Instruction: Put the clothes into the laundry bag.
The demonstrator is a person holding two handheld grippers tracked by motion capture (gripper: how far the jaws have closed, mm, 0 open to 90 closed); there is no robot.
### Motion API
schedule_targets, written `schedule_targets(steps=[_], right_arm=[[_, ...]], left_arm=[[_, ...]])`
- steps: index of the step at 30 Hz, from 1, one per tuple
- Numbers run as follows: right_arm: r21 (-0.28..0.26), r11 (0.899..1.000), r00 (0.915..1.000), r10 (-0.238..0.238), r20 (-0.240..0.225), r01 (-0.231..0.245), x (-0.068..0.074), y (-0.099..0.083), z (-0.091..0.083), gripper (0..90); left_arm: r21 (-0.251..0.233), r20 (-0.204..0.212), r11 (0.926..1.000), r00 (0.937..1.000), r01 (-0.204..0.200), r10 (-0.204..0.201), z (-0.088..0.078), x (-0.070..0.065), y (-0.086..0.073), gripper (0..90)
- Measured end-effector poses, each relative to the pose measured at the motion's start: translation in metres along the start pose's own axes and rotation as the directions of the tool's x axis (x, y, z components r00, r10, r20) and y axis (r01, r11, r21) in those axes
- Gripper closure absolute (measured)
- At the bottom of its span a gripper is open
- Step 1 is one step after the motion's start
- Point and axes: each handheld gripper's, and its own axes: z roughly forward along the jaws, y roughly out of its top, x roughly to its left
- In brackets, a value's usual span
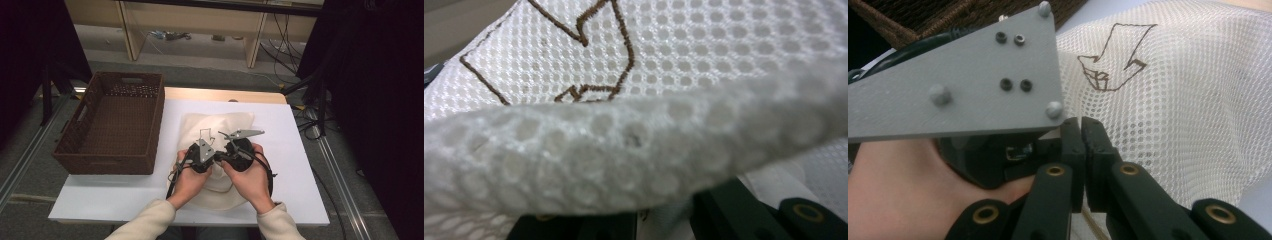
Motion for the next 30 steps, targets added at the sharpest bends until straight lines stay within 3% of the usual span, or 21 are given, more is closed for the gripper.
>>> schedule_targets(steps=[2,3,4,5,6,7,8,9,12,17,22,27,29,30], right_arm=[[-0.003,1.0,1.0,0.007,0.004,-0.007,0.0,0.0,0.0,90.0],[-0.004,1.0,1.0,0.002,0.004,-0.002,0.0,0.0,0.0,90.0],[-0.011,1.0,0.9999,-0.01,0.01,0.01,-0.001,0.0,0.0,90.0],[-0.016,1.0,0.9999,0.001,0.011,-0.001,-0.001,0.0,0.0,90.0],[-0.003,1.0,1.0,0.007,0.004,-0.007,-0.001,0.0,-0.001,90.0],[-0.007,1.0,0.9999,-0.013,0.007,0.013,-0.002,0.0,0.0,90.0],[-0.011,1.0,0.9998,-0.016,0.009,0.016,-0.003,0.0,0.0,90.0],[-0.013,1.0,0.9997,-0.022,0.007,0.023,-0.003,0.0,0.0,90.0],[-0.002,1.0,0.9998,0.018,0.007,-0.018,-0.001,0.0,-0.003,90.0],[-0.012,1.0,0.9999,-0.009,0.01,0.009,-0.002,0.001,-0.003,90.0],[-0.006,1.0,0.9998,0.018,0.007,-0.017,0.001,0.001,-0.003,90.0],[-0.007,1.0,0.9999,0.009,0.007,-0.009,0.0,0.001,-0.003,90.0],[-0.008,1.0,0.9999,0.005,0.009,-0.005,0.0,0.001,-0.003,90.0],[-0.007,1.0,1.0,0.004,0.009,-0.004,0.0,0.001,-0.003,90.0]], left_arm=[[-0.002,-0.014,0.9997,0.9996,-0.026,0.026,0.002,0.001,0.001,83.4],[-0.005,-0.014,0.9996,0.9995,-0.029,0.029,0.003,0.001,0.002,83.3],[-0.008,-0.007,0.9999,0.9999,-0.008,0.008,0.003,0.0,0.002,83.2],[-0.008,-0.019,0.9997,0.9996,-0.022,0.022,0.004,0.0,0.002,83.1],[-0.011,0.004,0.9998,0.9999,-0.014,0.014,0.004,-0.001,0.001,82.7],[-0.01,0.006,0.9994,0.9994,-0.033,0.033,0.003,-0.001,0.0,81.9],[-0.016,0.008,0.9997,0.9998,-0.018,0.018,0.002,-0.002,-0.001,81.4],[-0.016,0.023,0.9995,0.9994,-0.027,0.027,-0.001,-0.002,-0.002,80.3],[-0.029,0.036,0.999,0.9988,-0.033,0.034,-0.008,-0.004,-0.005,75.0],[-0.035,0.056,0.998,0.997,-0.052,0.054,-0.017,-0.005,-0.011,65.0],[-0.041,0.072,0.9971,0.9951,-0.065,0.068,-0.025,-0.006,-0.016,55.3],[-0.02,0.091,0.9951,0.991,-0.097,0.098,-0.032,-0.008,-0.021,43.8],[-0.018,0.11,0.9964,0.9903,-0.083,0.085,-0.034,-0.01,-0.024,39.3],[-0.005,0.116,0.9948,0.9881,-0.102,0.102,-0.037,-0.01,-0.025,37.7]])
